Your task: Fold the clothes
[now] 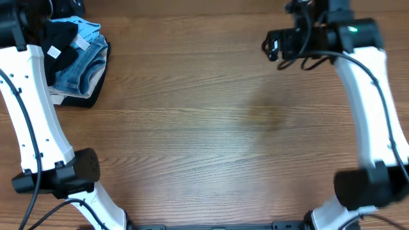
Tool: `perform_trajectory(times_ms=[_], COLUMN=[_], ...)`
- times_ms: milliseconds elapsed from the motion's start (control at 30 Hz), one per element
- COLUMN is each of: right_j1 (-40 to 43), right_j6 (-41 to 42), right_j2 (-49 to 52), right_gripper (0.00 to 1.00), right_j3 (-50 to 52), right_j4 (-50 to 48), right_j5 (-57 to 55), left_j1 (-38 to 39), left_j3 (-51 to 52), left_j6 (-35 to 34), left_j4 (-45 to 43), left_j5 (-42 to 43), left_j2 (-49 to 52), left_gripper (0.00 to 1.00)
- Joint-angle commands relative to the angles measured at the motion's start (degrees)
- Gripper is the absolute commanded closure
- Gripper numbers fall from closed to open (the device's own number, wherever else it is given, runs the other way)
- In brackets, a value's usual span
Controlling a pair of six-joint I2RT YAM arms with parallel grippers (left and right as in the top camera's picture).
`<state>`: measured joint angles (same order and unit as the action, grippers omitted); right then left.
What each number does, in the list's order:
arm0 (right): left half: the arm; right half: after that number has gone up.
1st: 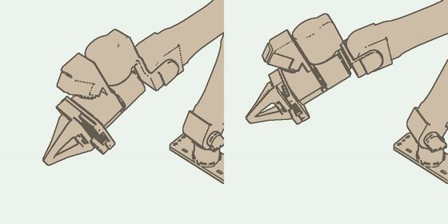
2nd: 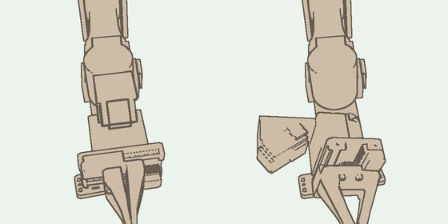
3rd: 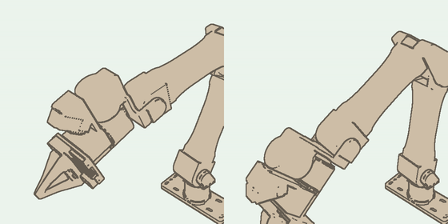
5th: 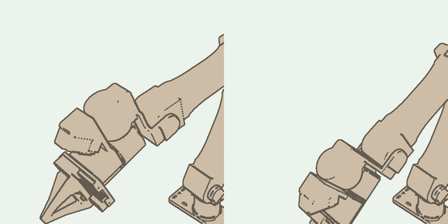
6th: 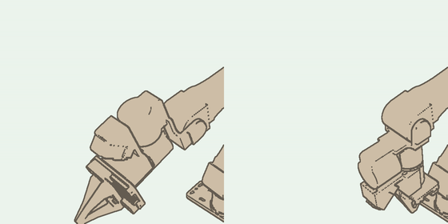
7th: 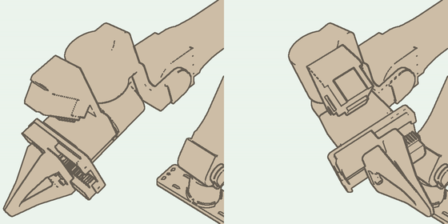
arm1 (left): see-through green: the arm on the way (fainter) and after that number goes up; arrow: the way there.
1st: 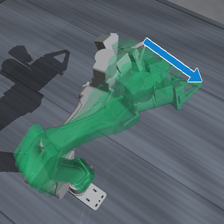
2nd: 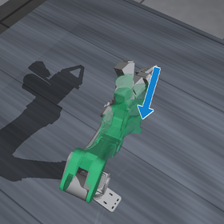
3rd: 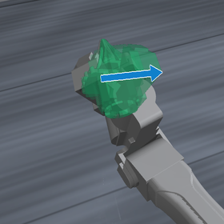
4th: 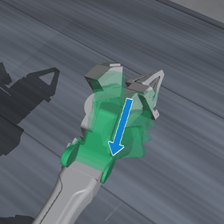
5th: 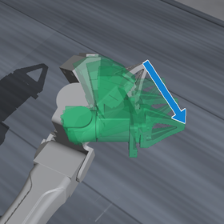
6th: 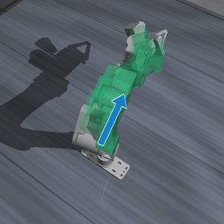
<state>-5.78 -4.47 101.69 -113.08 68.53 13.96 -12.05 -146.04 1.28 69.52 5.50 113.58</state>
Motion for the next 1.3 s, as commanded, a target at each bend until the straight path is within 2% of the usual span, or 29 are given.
perform_trajectory(times_ms=[0, 100, 267, 433, 767, 900, 967, 1067, 1267], right_j1=[-0.20, -0.20, -0.20, -0.20, -0.20, -0.20, 0.33, 3.21, 8.09], right_j6=[0.13, 0.13, 0.13, 0.13, 0.13, -0.07, -0.07, -0.04, -0.04], right_j2=[-9.09, -16.44, -23.50, -24.24, -23.76, -26.93, -31.43, -40.54, -60.22], right_gripper=[0.00, 0.00, 0.00, 0.00, 0.00, 0.00, 0.00, 0.00, 0.00], right_j3=[-2.19, -2.19, -2.19, -2.12, -2.03, -1.38, 3.41, 18.14, 54.97], right_j4=[2.86, 7.15, 13.86, 17.22, 17.33, 15.93, 9.94, -5.31, -35.28], right_j5=[-2.43, -2.38, -2.38, -2.38, -2.38, -3.48, -3.48, -2.29, 3.63], left_j1=[0.63, 0.63, 0.63, 0.63, 0.63, 0.63, 0.63, 0.63, 0.63], left_j3=[-0.44, -0.42, -0.42, -0.42, -0.42, -0.42, -0.42, -0.42, -0.42], left_j6=[-0.15, -0.15, -0.15, -0.15, -0.15, -0.15, -0.15, -0.15, -0.15], left_j4=[3.72, 6.93, 7.21, 7.21, 7.21, 7.21, 7.21, 7.21, 7.21], left_j5=[3.28, 3.30, 3.30, 3.28, 3.30, 3.30, 3.30, 3.30, 3.30], left_j2=[-2.38, -1.86, -1.42, -1.42, -1.42, -1.42, -1.42, -1.42, -1.42], left_gripper=[0.00, 0.00, 0.00, 0.00, 0.00, 0.00, 0.00, 0.00, 0.00])
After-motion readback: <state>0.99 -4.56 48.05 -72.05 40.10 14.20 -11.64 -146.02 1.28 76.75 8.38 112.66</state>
